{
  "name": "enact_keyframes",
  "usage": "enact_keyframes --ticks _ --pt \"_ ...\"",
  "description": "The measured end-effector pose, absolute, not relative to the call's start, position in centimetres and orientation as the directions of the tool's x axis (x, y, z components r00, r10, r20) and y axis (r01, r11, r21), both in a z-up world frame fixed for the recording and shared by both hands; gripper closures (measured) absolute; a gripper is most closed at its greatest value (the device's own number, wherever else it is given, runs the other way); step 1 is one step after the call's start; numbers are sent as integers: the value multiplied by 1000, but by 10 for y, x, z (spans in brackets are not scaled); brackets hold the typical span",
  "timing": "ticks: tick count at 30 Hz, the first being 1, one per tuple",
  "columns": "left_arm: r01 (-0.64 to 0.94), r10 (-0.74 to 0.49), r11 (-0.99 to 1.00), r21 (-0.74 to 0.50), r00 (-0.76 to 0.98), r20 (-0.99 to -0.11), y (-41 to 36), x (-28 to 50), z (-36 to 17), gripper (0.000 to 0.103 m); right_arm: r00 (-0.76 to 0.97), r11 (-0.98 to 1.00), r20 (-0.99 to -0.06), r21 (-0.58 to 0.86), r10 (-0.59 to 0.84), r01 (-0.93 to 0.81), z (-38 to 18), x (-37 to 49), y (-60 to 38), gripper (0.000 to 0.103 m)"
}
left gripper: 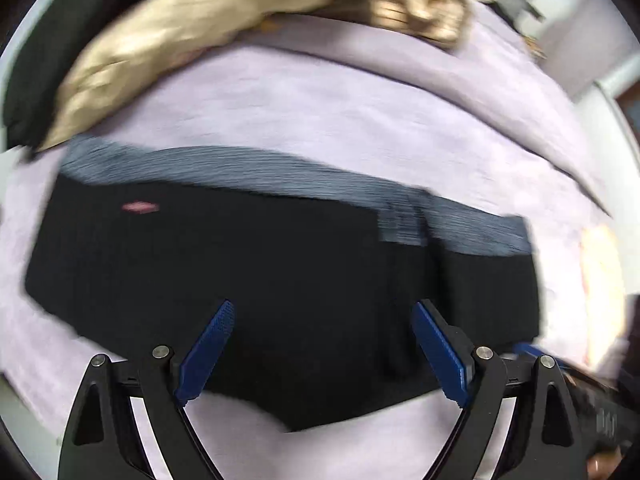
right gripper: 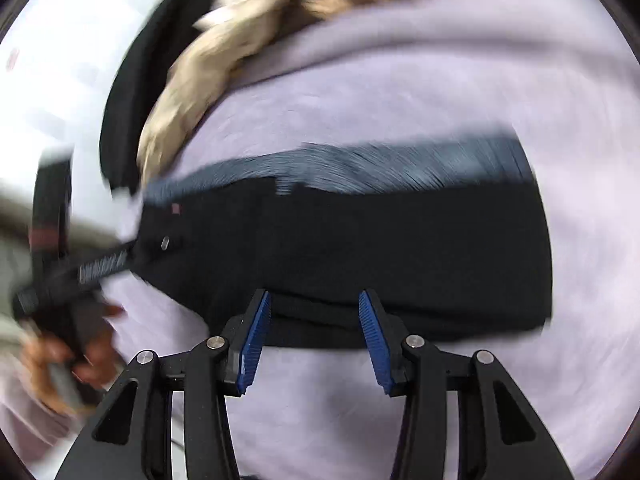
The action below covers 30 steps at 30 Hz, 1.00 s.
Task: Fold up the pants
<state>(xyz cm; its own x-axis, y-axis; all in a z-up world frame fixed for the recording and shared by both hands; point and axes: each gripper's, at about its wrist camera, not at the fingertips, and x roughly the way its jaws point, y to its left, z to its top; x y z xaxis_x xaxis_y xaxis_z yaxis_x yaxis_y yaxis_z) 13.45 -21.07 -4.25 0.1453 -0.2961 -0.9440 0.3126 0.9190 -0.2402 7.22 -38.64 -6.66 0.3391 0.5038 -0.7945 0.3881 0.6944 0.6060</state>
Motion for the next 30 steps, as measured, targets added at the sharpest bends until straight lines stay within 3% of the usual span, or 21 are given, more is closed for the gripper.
enact_keyframes --ticks 5,6,7,8,10,13,16,19,21,22,23,25,26,28,30 --pt "409 -304 874 -262 41 -952 -267 129 -63 13 475 313 -620 756 625 575 -117 46 -437 53" --pt "410 -299 873 -263 25 -954 -276 128 -71 17 474 278 -619 746 626 606 -127 44 -441 53" --pt "408 -293 874 -263 11 -956 -281 128 -78 35 487 234 -607 744 628 626 -137 41 -444 54" --pt "405 -266 880 -248 -12 -964 -286 128 -88 41 502 203 -596 747 627 633 -142 40 -445 56" --pt "399 -248 888 -228 -2 -969 -288 124 -92 45 520 163 -586 746 622 646 -151 40 -445 96" --pt "407 -245 890 -207 42 -969 -283 120 -75 54 505 216 -599 751 622 624 -141 44 -443 97" --pt "407 -222 898 -167 93 -971 -269 110 -66 54 460 325 -615 760 640 563 -126 51 -428 98" --pt "363 -208 916 -171 66 -976 -261 105 -88 54 391 361 -657 713 645 601 -149 54 -414 98" --pt "328 -197 930 -164 69 -978 -261 105 -96 48 359 365 -671 688 649 627 -162 56 -414 98" --pt "324 -175 936 -138 88 -981 -262 105 -92 40 348 374 -670 689 656 621 -161 57 -415 97" --pt "328 -171 936 -129 104 -980 -262 103 -87 38 323 401 -667 694 671 598 -155 62 -416 95" --pt "351 -174 929 -115 143 -974 -262 103 -72 38 261 485 -665 710 700 510 -133 70 -418 71" --pt "355 -174 929 -108 160 -972 -263 103 -64 38 268 519 -660 731 702 443 -115 72 -423 67" --pt "366 -185 925 -100 205 -961 -262 106 -45 38 328 558 -658 751 678 354 -89 73 -443 48" --pt "383 -196 920 -89 251 -948 -272 114 -29 37 435 606 -695 716 572 347 -71 76 -481 39"
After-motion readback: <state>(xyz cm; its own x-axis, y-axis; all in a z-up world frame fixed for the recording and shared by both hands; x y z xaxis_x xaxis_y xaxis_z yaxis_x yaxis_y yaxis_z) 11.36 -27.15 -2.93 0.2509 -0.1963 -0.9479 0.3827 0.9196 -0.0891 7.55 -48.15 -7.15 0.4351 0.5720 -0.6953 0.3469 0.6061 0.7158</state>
